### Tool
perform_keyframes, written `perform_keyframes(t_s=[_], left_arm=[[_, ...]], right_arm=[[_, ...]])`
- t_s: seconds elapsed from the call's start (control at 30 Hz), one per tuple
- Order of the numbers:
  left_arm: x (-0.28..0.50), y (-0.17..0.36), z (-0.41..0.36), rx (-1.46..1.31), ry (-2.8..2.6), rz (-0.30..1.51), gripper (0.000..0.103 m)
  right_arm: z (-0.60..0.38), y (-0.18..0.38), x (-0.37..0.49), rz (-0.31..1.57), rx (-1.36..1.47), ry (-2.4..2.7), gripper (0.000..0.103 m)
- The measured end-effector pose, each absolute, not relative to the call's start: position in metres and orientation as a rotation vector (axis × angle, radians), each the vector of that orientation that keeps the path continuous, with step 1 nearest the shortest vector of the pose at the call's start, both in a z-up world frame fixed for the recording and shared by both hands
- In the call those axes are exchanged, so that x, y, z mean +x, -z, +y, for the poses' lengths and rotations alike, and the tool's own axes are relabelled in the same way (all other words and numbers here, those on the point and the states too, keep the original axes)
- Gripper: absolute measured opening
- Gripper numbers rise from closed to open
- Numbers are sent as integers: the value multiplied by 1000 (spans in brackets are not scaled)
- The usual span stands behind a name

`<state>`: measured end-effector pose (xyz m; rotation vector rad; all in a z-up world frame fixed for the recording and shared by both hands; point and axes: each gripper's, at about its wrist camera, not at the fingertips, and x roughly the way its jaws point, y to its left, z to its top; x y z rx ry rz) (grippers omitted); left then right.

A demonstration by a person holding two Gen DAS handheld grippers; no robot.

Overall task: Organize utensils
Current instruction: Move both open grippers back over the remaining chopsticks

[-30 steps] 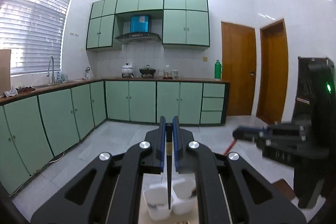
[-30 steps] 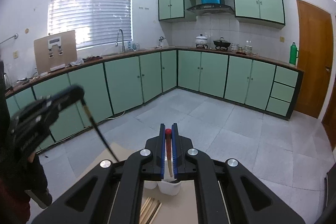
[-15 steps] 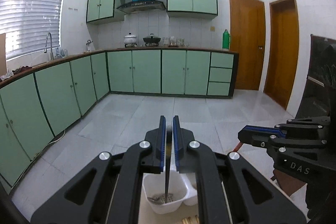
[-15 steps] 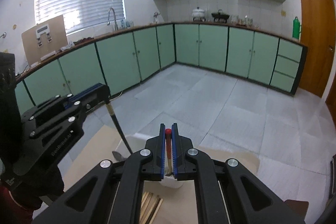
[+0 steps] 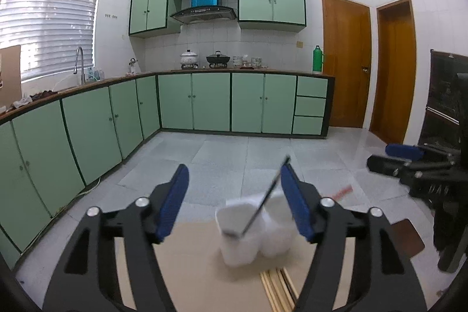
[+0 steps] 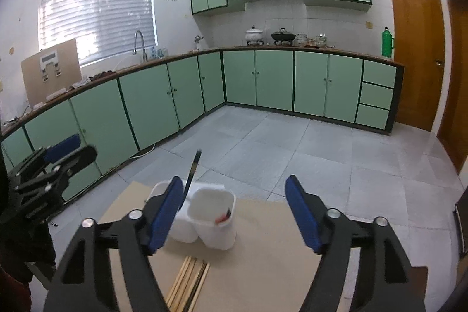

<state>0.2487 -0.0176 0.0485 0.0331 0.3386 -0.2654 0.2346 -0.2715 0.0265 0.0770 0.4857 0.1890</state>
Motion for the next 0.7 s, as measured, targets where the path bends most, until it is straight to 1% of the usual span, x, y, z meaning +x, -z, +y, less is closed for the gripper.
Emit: perform_keyframes(t_s=[0.03,0.17,0.53,0.7], left_arm=[[243,-44,-15,33,263,349,71],[212,-14,-1,3,258,421,74],[161,92,5,8,224,704,75],[151,122,5,27,218,790,76]], right_arm=[[-272,-23,228,483,80,-186,78],[-276,1,187,480,108,-166,84],[-246,104,117,616,121,-97,84],[-227,137,101,695,86,-108,84]])
